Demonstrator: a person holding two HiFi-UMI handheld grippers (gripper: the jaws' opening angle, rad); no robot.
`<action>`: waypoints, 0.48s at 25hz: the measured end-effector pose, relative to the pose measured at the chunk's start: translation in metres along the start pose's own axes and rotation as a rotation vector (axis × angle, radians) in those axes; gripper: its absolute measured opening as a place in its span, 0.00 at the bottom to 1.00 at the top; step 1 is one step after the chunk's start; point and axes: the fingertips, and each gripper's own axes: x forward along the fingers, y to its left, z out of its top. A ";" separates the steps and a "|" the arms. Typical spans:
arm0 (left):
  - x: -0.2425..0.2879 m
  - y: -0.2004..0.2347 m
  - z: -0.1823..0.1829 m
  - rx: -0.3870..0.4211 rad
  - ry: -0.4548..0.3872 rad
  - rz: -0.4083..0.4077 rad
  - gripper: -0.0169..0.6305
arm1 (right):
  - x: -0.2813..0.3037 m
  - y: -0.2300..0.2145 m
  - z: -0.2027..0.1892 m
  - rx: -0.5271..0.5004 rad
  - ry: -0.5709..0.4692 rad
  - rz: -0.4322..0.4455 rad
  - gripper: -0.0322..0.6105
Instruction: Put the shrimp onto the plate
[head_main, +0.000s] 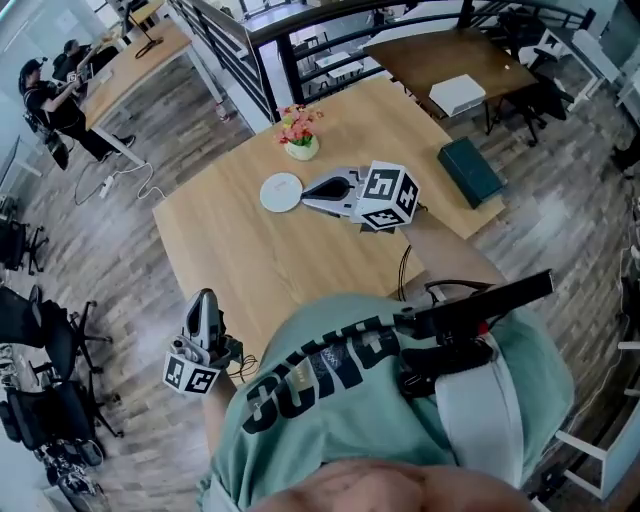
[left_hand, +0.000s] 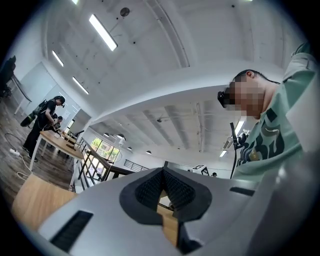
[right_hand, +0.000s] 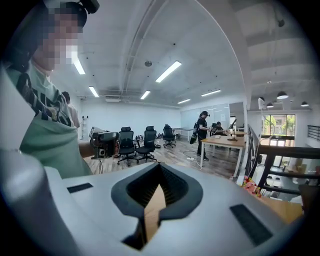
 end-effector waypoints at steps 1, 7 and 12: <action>0.011 -0.012 -0.005 0.001 0.001 -0.004 0.02 | -0.016 -0.003 -0.004 0.001 -0.005 0.004 0.06; 0.075 -0.088 -0.040 0.004 0.030 -0.023 0.02 | -0.102 -0.011 -0.047 0.026 -0.016 0.040 0.06; 0.100 -0.141 -0.061 0.010 0.089 -0.001 0.02 | -0.148 -0.007 -0.079 0.075 -0.044 0.083 0.06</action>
